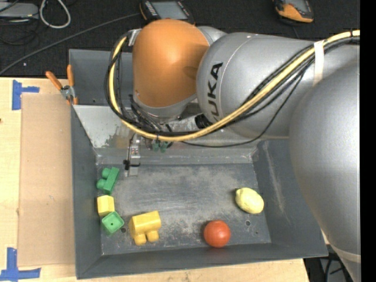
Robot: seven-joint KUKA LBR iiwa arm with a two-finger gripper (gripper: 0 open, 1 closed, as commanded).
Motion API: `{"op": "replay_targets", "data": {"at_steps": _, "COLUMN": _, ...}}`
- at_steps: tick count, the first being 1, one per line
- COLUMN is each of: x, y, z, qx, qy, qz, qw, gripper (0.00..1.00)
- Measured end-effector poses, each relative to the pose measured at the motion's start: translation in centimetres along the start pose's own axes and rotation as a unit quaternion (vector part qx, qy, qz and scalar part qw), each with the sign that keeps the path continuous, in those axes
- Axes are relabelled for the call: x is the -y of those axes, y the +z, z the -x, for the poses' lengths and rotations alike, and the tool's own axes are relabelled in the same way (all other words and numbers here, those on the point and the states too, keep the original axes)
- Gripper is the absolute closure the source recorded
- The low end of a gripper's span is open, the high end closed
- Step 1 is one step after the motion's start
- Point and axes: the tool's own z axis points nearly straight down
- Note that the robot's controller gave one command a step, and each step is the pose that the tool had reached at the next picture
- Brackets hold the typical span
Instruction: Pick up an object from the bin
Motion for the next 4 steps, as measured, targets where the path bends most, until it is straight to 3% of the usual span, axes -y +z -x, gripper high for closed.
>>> {"op": "replay_targets", "data": {"at_steps": 1, "x": 0.1, "y": -0.5, "z": 0.2, "qx": 0.0038, "qy": 0.002, "qz": 0.001, "qw": 1.0000, "gripper": 0.00}}
{"op": "replay_targets", "data": {"at_steps": 2, "x": -0.7, "y": 5.8, "z": -0.2, "qx": 0.0043, "qy": -0.089, "qz": 0.000, "qw": 0.9960, "gripper": 0.00}}
{"op": "replay_targets", "data": {"at_steps": 3, "x": -1.1, "y": 8.3, "z": -0.3, "qx": 0.0044, "qy": -0.159, "qz": 0.000, "qw": 0.9872, "gripper": 0.00}}
{"op": "replay_targets", "data": {"at_steps": 4, "x": -1.7, "y": 8.7, "z": 0.2, "qx": 0.0044, "qy": -0.266, "qz": 0.000, "qw": 0.9639, "gripper": 0.00}}
